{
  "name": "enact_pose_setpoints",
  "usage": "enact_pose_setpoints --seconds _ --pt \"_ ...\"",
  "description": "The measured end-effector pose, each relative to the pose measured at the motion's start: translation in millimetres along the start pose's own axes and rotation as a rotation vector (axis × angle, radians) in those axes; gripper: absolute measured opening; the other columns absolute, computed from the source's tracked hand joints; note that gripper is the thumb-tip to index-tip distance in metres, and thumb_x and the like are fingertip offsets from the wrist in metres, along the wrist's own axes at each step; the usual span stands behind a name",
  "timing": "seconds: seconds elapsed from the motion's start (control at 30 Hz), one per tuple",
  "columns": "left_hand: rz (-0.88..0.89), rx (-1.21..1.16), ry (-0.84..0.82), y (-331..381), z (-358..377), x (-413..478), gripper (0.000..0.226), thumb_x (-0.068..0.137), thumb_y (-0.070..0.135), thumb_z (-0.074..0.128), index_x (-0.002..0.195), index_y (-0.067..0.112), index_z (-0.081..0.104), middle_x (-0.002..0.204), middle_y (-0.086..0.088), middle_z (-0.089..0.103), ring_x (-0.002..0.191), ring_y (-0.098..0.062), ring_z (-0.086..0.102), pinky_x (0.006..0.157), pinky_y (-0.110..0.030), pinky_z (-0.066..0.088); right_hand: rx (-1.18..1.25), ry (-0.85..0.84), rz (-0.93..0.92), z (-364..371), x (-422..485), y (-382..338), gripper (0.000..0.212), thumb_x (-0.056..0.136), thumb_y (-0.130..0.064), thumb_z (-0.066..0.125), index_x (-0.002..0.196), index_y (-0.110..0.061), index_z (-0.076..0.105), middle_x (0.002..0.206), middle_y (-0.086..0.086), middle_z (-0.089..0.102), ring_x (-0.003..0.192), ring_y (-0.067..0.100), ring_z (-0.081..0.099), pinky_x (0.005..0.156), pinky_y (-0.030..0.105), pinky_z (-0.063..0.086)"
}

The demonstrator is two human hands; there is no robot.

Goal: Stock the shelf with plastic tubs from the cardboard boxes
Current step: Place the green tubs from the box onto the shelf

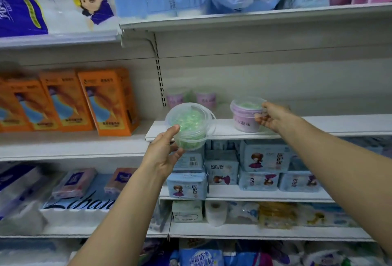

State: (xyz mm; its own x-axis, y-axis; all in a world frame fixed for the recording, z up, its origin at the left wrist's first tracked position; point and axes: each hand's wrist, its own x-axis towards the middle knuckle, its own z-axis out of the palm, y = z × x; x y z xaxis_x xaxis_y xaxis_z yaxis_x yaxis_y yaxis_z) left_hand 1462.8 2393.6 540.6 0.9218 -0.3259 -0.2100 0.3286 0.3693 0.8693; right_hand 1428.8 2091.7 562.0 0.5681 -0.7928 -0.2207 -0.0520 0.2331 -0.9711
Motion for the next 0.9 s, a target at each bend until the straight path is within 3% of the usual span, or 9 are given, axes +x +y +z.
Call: enact_pose_setpoints --seconds 0.13,0.2,0.27,0.3,0.33,0.4,0.6,0.73,0.9 --pt "-0.069 -0.06 0.011 0.6 18.0 18.3 0.027 0.083 0.028 0.072 0.099 0.011 0.058 0.113 -0.022 0.058 0.107 -0.031 0.059 0.079 -0.037 0.057 -0.152 -0.07 -0.003 3.6 19.5 -11.3 0.028 0.098 -0.021 0.049 0.113 0.002 0.054 0.073 0.014 0.055 0.055 0.023 0.055 0.037 0.026 0.051" --pt "-0.079 -0.041 0.025 -0.2 23.9 27.6 0.034 0.083 0.032 0.072 0.102 0.01 0.056 0.116 -0.023 0.056 0.11 -0.032 0.058 0.085 -0.041 0.056 -0.431 -0.01 -0.094 1.4 20.2 -17.6 0.044 0.097 -0.033 0.045 0.127 0.0 0.045 0.094 0.018 0.058 0.072 0.031 0.061 0.057 0.038 0.058" --pt "-0.067 -0.037 0.031 -0.1 28.9 37.9 0.043 0.081 0.034 0.073 0.111 0.01 0.054 0.124 -0.02 0.052 0.113 -0.032 0.056 0.082 -0.041 0.057 -0.773 0.079 -0.423 -4.6 17.0 -19.3 0.054 0.094 -0.048 0.043 0.138 -0.017 0.035 0.132 0.015 0.046 0.112 0.034 0.053 0.089 0.047 0.049" --pt "-0.06 -0.041 0.032 0.6 31.2 43.0 0.048 0.081 0.035 0.073 0.116 0.01 0.053 0.128 -0.018 0.05 0.115 -0.032 0.056 0.08 -0.04 0.058 -0.888 0.014 -0.637 -6.4 12.8 -18.6 0.052 0.092 -0.051 0.045 0.137 -0.025 0.037 0.14 0.009 0.039 0.124 0.031 0.044 0.097 0.047 0.041" --pt "-0.05 -0.043 0.038 1.5 33.8 47.7 0.051 0.08 0.036 0.074 0.12 0.01 0.053 0.13 -0.016 0.049 0.115 -0.031 0.055 0.078 -0.039 0.058 -0.996 -0.094 -0.816 -7.6 6.9 -17.6 0.049 0.09 -0.051 0.049 0.134 -0.03 0.043 0.141 0.005 0.038 0.128 0.027 0.037 0.099 0.045 0.037" --pt "-0.026 -0.041 0.052 3.9 38.9 55.1 0.054 0.081 0.036 0.073 0.123 0.012 0.052 0.131 -0.013 0.048 0.114 -0.03 0.055 0.081 -0.04 0.058 -1.23 -0.234 -0.995 -7.4 6.5 -13.2 0.043 0.087 -0.047 0.056 0.128 -0.033 0.053 0.136 0.001 0.045 0.126 0.022 0.035 0.096 0.042 0.037" --pt "0.002 -0.021 0.044 12.0 47.5 70.7 0.052 0.082 0.034 0.072 0.125 0.016 0.05 0.125 -0.012 0.049 0.103 -0.026 0.058 0.078 -0.038 0.058 -1.258 -0.272 -0.994 4.0 56.5 -15.5 0.034 0.091 -0.025 0.054 0.123 -0.032 0.061 0.124 0.002 0.062 0.11 0.027 0.055 0.083 0.04 0.051" --pt "0.014 -0.005 0.053 15.5 52.4 79.5 0.037 0.083 0.034 0.071 0.113 0.024 0.052 0.129 -0.015 0.046 0.102 -0.026 0.058 0.078 -0.037 0.058 -1.264 -0.275 -0.871 21.0 84.9 -26.7 0.04 0.09 -0.02 0.052 0.128 -0.031 0.059 0.13 0.005 0.058 0.112 0.026 0.056 0.085 0.032 0.05" --pt "0.035 -0.002 0.08 18.3 57.7 91.7 0.019 0.085 0.033 0.07 0.097 0.027 0.056 0.13 -0.013 0.045 0.1 -0.026 0.058 0.085 -0.039 0.057 -1.309 -0.274 -0.768 41.5 107.9 -37.2 0.038 0.092 -0.016 0.05 0.126 -0.028 0.06 0.131 0.011 0.056 0.114 0.031 0.055 0.094 0.039 0.05"
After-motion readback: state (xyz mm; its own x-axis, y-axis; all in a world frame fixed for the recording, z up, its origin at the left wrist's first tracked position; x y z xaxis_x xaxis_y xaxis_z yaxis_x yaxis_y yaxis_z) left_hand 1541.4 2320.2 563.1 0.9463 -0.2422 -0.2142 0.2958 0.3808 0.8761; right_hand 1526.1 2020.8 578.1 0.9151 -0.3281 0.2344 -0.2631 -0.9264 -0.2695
